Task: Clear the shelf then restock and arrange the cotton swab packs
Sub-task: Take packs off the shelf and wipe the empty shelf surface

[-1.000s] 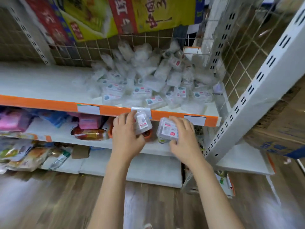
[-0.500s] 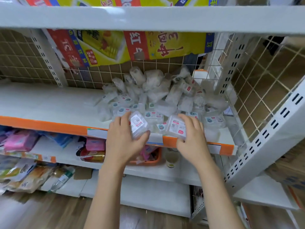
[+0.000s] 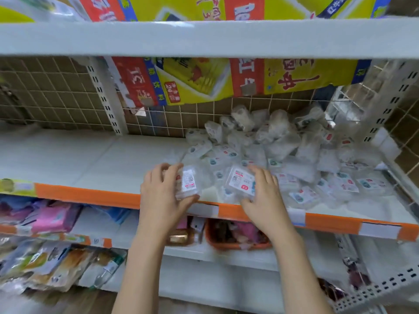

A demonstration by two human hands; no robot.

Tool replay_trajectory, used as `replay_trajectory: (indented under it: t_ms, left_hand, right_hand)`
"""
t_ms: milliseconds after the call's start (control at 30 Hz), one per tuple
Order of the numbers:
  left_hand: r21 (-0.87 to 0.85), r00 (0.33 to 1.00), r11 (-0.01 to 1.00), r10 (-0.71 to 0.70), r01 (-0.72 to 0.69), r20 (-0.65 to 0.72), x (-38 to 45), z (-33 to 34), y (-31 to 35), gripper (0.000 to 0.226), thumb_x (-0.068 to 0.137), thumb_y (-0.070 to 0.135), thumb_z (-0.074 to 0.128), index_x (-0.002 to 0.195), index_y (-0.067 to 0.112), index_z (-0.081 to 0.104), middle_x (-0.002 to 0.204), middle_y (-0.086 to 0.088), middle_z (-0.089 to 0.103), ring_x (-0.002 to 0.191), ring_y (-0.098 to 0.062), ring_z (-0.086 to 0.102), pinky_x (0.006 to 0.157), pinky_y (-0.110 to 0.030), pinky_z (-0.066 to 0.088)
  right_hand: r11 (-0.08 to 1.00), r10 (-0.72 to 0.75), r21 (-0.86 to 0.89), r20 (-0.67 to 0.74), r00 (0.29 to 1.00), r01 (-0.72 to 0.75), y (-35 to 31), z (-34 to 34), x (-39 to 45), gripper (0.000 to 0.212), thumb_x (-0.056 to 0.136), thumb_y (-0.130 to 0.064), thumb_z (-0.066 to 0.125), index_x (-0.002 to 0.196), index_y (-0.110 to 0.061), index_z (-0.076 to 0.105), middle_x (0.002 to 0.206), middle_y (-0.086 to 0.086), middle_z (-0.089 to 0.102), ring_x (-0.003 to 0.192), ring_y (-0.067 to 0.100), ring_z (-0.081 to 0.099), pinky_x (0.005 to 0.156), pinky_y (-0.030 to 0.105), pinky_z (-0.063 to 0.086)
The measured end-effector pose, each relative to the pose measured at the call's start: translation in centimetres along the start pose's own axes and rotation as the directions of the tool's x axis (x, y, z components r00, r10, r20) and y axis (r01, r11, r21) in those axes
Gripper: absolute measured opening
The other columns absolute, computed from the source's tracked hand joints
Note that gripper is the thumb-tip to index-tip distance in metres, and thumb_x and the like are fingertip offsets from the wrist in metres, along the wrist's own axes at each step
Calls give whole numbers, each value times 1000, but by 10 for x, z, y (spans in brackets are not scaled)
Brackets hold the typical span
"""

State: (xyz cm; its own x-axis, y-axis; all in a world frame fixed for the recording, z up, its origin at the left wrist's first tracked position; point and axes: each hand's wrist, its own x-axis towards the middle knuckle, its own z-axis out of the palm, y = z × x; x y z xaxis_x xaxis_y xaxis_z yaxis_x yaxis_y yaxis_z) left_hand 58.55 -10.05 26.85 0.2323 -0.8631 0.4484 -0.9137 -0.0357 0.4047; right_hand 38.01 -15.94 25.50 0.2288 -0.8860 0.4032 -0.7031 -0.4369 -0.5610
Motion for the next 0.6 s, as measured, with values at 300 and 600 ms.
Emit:
replay_trajectory:
  t_ms: [300,600]
  left_hand:
    - [-32,998,998,-54,54,-17,26,-21,-83,73,66,42,80,130,20,52,128,-12,48,109,-36,45,89,-48,40]
    - [-122,999,992,-28,31,26,53,-5,-85,75,70,39,78,134,18,45,131,-9,45,112,-31,43,92,-39,37]
  right_hand:
    - [999,-16,46,59,998,13,-58,51,21,66,64,4,61,127,-8,44,126,2,39,119,16,35,100,11,20]
    - [977,101,181,75,992,-113,-59,68,46,70,77,-12,62,139,-12,29,131,4,38,121,14,33,96,15,23]
